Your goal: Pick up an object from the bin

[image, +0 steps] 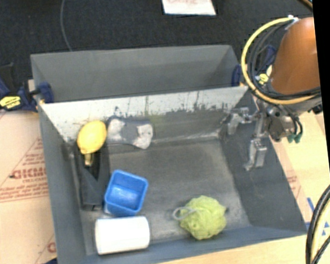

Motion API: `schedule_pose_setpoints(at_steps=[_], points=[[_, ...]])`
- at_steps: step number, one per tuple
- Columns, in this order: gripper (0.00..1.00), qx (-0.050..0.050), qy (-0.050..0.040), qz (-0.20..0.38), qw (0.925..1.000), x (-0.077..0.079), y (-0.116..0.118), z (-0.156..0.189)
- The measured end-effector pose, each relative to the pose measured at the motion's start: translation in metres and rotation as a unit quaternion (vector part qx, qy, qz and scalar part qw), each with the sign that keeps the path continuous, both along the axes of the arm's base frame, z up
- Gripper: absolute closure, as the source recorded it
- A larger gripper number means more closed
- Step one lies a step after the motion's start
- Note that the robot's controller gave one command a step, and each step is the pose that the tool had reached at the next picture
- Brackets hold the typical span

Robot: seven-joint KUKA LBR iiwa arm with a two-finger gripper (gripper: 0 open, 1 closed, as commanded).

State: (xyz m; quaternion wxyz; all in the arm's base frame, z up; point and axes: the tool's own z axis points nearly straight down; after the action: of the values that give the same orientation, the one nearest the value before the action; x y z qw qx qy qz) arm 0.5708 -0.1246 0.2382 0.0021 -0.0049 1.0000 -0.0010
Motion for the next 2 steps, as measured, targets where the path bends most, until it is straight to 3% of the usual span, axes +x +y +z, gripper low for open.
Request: schedule_pose_setpoints(at_steps=[1,2], points=[[0.00,0.000,0.0000,0.000,1.0000,0.000,0.000,0.000],[0.00,-0.002,-0.0036,0.093,0.9956,0.049,-0.018,-0.007]])
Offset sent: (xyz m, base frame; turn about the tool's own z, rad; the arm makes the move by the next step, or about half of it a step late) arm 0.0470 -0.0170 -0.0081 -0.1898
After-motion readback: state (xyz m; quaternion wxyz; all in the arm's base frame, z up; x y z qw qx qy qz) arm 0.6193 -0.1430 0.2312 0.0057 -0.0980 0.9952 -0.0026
